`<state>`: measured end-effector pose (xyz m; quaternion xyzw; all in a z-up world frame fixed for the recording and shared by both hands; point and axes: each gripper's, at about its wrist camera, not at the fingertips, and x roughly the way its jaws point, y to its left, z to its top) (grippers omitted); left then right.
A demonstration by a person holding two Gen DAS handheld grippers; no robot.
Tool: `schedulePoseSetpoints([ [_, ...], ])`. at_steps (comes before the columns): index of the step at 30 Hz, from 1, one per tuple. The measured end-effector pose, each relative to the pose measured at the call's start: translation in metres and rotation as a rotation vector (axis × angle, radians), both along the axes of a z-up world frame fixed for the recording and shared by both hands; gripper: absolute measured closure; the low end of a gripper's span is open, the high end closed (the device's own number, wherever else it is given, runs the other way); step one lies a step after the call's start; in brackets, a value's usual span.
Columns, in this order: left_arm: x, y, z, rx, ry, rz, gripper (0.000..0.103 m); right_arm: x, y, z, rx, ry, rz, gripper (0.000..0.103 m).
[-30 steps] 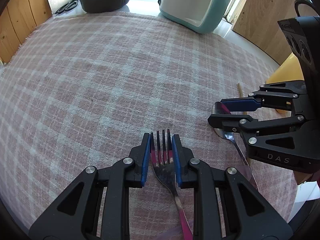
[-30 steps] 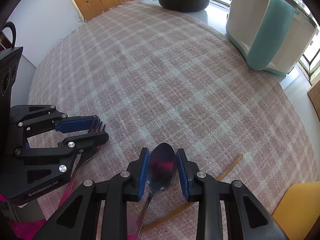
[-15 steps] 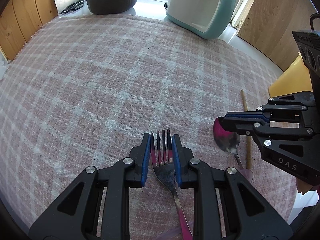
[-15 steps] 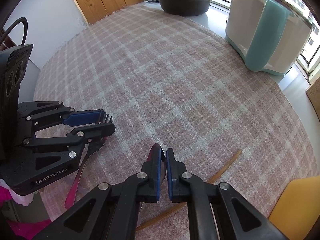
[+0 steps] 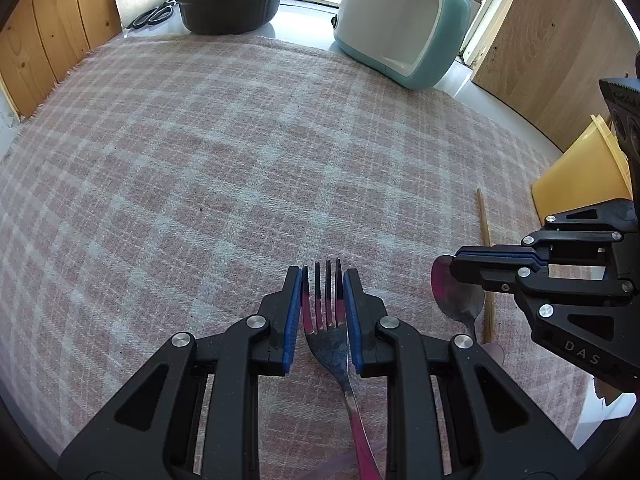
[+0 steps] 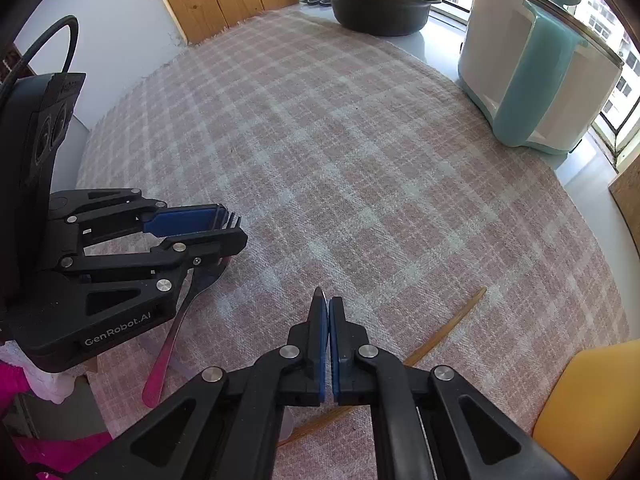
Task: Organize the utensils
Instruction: 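Close the right tool on the steel spoon handle, then carry the fork in the left tool toward the container while the right tool carries the spoon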
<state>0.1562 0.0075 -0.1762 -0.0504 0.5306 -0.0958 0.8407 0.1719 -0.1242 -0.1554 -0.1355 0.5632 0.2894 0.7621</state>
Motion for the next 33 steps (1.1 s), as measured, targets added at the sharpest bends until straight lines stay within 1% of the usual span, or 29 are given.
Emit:
schedulePoseSetpoints([
  [5, -0.001, 0.0, 0.002, -0.001, -0.003, 0.006, 0.083, -0.002, -0.003, -0.004, 0.01, 0.039, -0.011, 0.103],
  [12, -0.004, 0.002, 0.005, -0.006, -0.007, 0.011, 0.083, -0.009, 0.004, -0.006, 0.006, 0.053, 0.011, 0.103],
  [16, -0.005, 0.002, 0.006, -0.008, -0.009, 0.013, 0.083, -0.012, 0.009, -0.009, -0.008, 0.059, 0.029, 0.103],
  [21, -0.006, 0.003, 0.007, -0.006, -0.007, 0.008, 0.083, -0.017, 0.015, -0.017, -0.047, 0.044, 0.044, 0.103],
  [27, -0.008, 0.005, 0.016, -0.032, -0.014, 0.009, 0.084, -0.016, 0.006, -0.005, -0.029, 0.021, 0.014, 0.103],
  [33, -0.011, 0.002, 0.038, -0.063, -0.046, -0.001, 0.084, -0.017, -0.012, 0.027, 0.004, -0.04, -0.006, 0.103],
])
